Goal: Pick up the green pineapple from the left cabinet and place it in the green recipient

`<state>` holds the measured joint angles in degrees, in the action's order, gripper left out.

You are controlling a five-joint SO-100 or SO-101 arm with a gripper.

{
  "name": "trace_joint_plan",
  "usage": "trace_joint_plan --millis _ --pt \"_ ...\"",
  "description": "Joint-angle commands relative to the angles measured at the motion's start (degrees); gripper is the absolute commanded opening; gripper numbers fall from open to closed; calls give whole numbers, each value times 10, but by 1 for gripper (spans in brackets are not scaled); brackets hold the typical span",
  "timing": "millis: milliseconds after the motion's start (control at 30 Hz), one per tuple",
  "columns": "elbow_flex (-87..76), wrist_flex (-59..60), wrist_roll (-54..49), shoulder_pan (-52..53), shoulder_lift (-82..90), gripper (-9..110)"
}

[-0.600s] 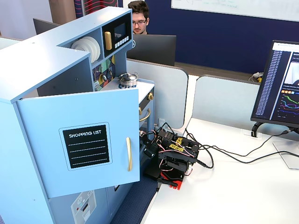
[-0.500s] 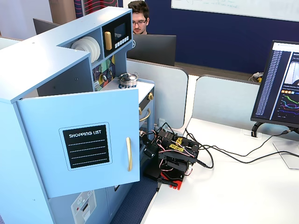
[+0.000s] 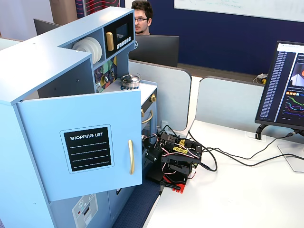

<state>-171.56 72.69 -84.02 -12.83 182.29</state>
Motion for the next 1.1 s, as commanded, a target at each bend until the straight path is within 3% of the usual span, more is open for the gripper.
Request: trace_joint_plan --millis 0,100,167,433,533,667,1067 --pt "69 -239 31 -171 -4 0" --pt "106 -467 -76 -286 -56 0" --pt "135 -548 -127 -337 -99 0" --pt "315 -664 -168 -399 -294 1" --pt "361 -729 -162 -374 -376 9" --pt "426 -758 -122 -344 -464 30" --pt "541 -855 -100 -324 -647 34"
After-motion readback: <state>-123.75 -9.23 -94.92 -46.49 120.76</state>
